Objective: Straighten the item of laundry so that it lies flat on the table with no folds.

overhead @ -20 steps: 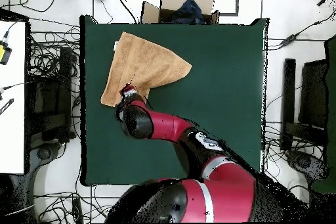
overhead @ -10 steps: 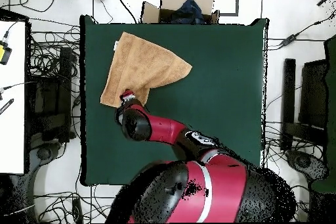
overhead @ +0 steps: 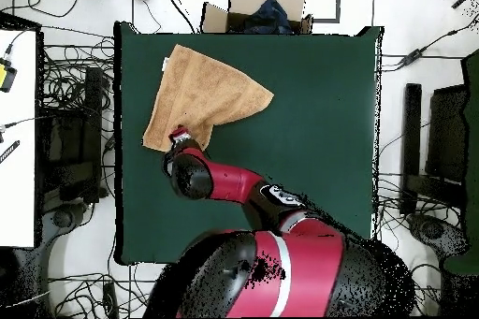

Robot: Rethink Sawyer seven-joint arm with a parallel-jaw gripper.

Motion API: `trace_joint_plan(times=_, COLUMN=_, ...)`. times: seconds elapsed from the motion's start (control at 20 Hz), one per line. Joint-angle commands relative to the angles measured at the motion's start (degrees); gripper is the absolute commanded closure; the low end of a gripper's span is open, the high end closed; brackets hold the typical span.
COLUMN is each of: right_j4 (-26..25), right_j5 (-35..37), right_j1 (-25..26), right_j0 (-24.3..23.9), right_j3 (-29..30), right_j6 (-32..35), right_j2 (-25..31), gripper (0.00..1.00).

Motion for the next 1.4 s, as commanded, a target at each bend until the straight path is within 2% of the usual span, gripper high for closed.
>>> trace_joint_plan(times=0.05, right_j4=3.3, right_j5=-0.7, right_j1=12.9, right_j0=5.5, right_j3=-13.4, right_j6=1.3, right_j2=-6.4, gripper=0.00)
trace_joint_plan(times=0.2, right_j4=5.3, right_j5=0.4, right_j1=12.1, right_j0=8.8, right_j3=-13.3, right_j6=1.2, right_j2=-10.7, gripper=0.00)
trace_joint_plan(times=0.25, right_j4=4.9, right_j5=1.4, right_j1=12.1, right_j0=8.8, right_j3=-13.5, right_j6=1.7, right_j2=-10.9, gripper=1.00)
trace_joint_plan(times=0.4, right_j4=5.8, right_j5=5.6, right_j1=11.6, right_j0=9.2, right_j3=-13.1, right_j6=1.7, right_j2=-11.4, gripper=1.00)
trace_joint_plan(times=0.65, right_j4=4.4, right_j5=9.5, right_j1=11.1, right_j0=8.2, right_j3=-11.4, right_j6=1.6, right_j2=-11.6, gripper=1.00)
trace_joint_plan(times=1.4, right_j4=1.7, right_j5=19.2, right_j1=9.2, right_j0=11.8, right_j3=-10.1, right_j6=1.2, right_j2=-20.2, gripper=1.00)
